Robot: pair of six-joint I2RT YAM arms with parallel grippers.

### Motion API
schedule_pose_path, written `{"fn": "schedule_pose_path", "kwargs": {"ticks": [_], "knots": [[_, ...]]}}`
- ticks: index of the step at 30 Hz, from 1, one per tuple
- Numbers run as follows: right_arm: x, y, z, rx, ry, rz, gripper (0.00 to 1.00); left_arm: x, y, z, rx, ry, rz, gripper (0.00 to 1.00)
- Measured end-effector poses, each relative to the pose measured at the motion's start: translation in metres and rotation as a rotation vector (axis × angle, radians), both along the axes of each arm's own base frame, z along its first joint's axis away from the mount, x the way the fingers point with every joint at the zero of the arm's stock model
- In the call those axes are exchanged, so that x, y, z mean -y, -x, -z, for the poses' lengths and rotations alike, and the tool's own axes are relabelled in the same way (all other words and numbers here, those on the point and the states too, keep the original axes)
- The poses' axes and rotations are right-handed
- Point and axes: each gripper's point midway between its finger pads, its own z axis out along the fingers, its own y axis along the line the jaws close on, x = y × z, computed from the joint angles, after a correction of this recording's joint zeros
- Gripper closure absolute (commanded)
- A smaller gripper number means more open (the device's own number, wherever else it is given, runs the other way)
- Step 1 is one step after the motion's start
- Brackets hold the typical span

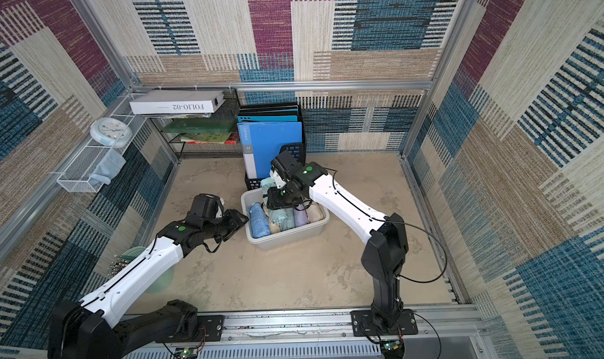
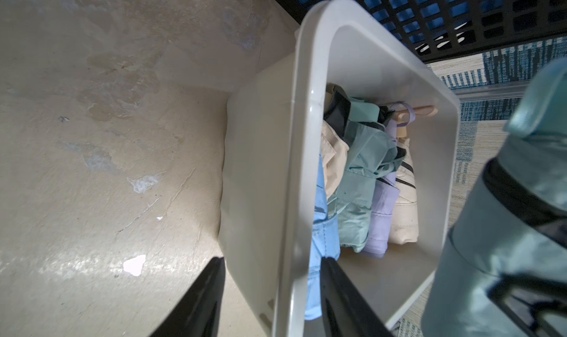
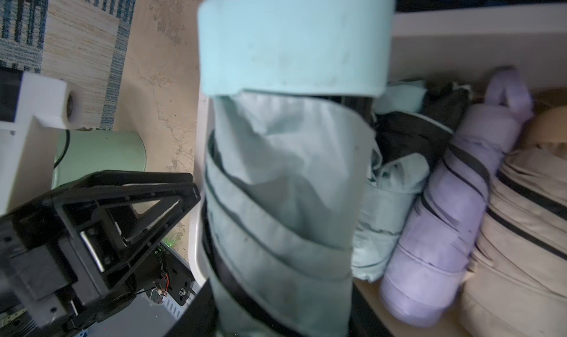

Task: Put the umbrella into the storage box
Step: Place the umbrella in the storage box, then move the storage box to the center of the board.

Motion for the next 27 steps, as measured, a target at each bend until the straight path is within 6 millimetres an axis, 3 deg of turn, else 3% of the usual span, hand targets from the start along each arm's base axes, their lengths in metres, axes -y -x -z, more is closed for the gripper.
{"fn": "schedule_pose_path", "kwargs": {"ticks": [8, 14, 19, 22, 27], "knots": [[-0.006, 0.007, 0.056, -0.102, 0.092, -0.019, 0.54, 0.006, -0.008, 0.001, 0.003, 0.002, 0.026, 0.58], [-0.005, 0.011, 0.076, -0.129, 0.126, -0.006, 0.27, 0.01, -0.01, 0.011, -0.025, 0.004, 0.04, 0.65], [-0.007, 0.002, 0.062, -0.083, 0.103, 0.013, 0.17, 0.014, -0.014, 0.012, -0.021, 0.008, 0.057, 0.73], [-0.003, -0.003, 0.038, -0.03, 0.072, 0.03, 0.16, 0.017, -0.018, 0.011, -0.017, 0.008, 0.068, 0.81], [0.032, -0.005, -0.001, 0.064, 0.039, 0.104, 0.18, 0.023, -0.021, 0.011, -0.014, -0.024, 0.102, 0.9]]}}
